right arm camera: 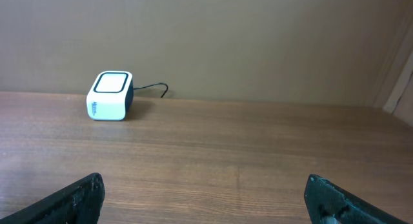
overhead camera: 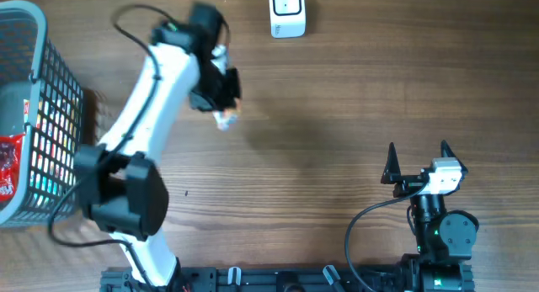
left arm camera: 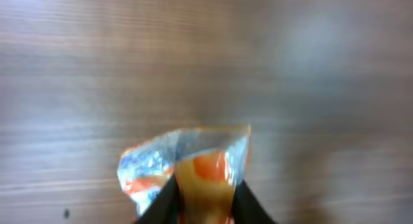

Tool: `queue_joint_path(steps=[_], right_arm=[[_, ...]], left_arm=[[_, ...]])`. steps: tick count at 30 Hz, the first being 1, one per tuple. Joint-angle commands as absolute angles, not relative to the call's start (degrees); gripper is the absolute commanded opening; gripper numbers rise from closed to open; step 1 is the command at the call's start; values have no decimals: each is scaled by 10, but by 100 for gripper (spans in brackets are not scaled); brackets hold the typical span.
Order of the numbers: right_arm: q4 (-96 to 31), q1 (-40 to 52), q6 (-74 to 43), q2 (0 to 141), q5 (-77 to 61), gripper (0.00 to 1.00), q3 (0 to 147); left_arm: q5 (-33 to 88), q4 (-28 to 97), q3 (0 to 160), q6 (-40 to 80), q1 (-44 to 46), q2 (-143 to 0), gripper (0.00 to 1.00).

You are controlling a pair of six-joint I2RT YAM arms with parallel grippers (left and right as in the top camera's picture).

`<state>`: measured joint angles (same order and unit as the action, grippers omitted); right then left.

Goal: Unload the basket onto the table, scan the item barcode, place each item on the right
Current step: 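Lift the small orange box out and place it on the table, then reach into the basket and grasp the red chip bag with left gripper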

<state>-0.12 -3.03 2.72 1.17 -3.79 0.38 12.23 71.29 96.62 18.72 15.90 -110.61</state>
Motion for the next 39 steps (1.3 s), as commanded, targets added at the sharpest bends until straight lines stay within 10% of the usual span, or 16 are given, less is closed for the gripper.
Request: queue_joint_path(steps=[1, 2, 3, 11, 22, 39], right_arm=[[1, -27, 30, 8, -34, 100, 3], [1, -27, 30, 8, -34, 100, 3], [1, -27, 30, 8, -34, 100, 3], [1, -27, 30, 8, -34, 100, 3], [1, -27, 30, 8, -34, 100, 3], [1, -27, 30, 8, -34, 100, 3]], left_arm=[[104, 623, 862, 215, 183, -1101, 63], [103, 618, 860, 215, 182, -1101, 94], [104, 617, 862, 215, 178, -1100, 100], [119, 833, 1239, 197, 59, -1077, 100], [32, 918, 1442, 277, -485, -1044, 95], [-72, 859, 1180, 199, -503, -1256, 92]])
